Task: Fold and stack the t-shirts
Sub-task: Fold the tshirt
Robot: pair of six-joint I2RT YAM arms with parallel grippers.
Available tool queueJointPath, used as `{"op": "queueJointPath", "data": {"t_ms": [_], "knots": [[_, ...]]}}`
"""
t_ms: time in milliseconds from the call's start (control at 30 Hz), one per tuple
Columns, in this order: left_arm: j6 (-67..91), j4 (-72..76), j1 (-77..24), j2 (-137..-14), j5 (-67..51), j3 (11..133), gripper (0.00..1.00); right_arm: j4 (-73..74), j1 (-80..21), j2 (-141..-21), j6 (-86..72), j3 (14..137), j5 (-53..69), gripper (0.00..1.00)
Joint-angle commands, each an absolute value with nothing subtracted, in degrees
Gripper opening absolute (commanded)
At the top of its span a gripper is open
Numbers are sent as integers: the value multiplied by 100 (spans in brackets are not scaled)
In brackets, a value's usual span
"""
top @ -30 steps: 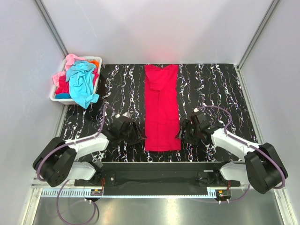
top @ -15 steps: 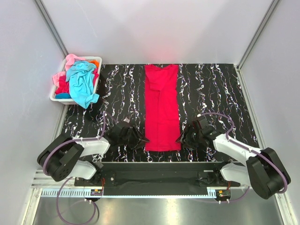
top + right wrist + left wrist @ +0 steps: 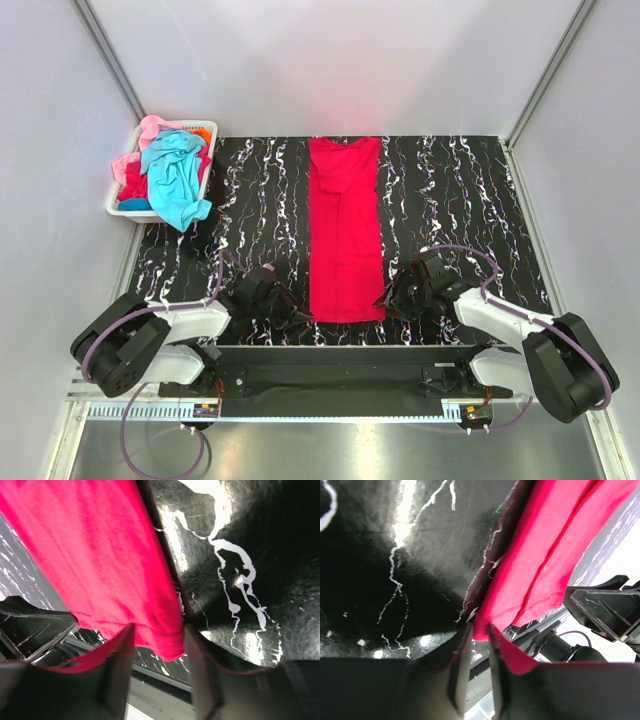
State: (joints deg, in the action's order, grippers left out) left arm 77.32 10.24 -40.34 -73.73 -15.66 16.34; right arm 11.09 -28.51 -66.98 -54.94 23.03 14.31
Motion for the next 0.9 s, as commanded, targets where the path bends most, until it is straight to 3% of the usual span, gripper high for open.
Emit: {"op": "queueJointPath", "data": {"t_ms": [0, 33, 167, 300, 333, 367, 867], "knots": [[7734, 957, -4078, -7628, -1450, 1512, 19, 1266, -2936, -6961, -5493, 2092, 1371, 49], [7743, 967, -4096, -7638, -1441, 1520, 14, 1257, -2936, -6987, -5493, 2100, 1415, 46], [7752, 941, -4131, -7620, -1354, 1477, 11, 1318, -2971, -6882, -5546, 2092, 1398, 38], [7726, 897, -4140, -7611, -1310, 1441, 0, 1555, -2971, -6724, -5555, 2083, 1380, 19], [7717, 896, -4157, -7594, -1301, 1424, 0, 1608, -2988, -6671, -5555, 2074, 1345, 7], [7708, 888, -4166, -7576, -1283, 1424, 0, 1652, -2980, -6627, -5563, 2074, 1336, 1], [7998, 9, -4877, -5819, -747, 1204, 0, 2434, -3076, -5678, -5493, 1960, 1485, 0]]}}
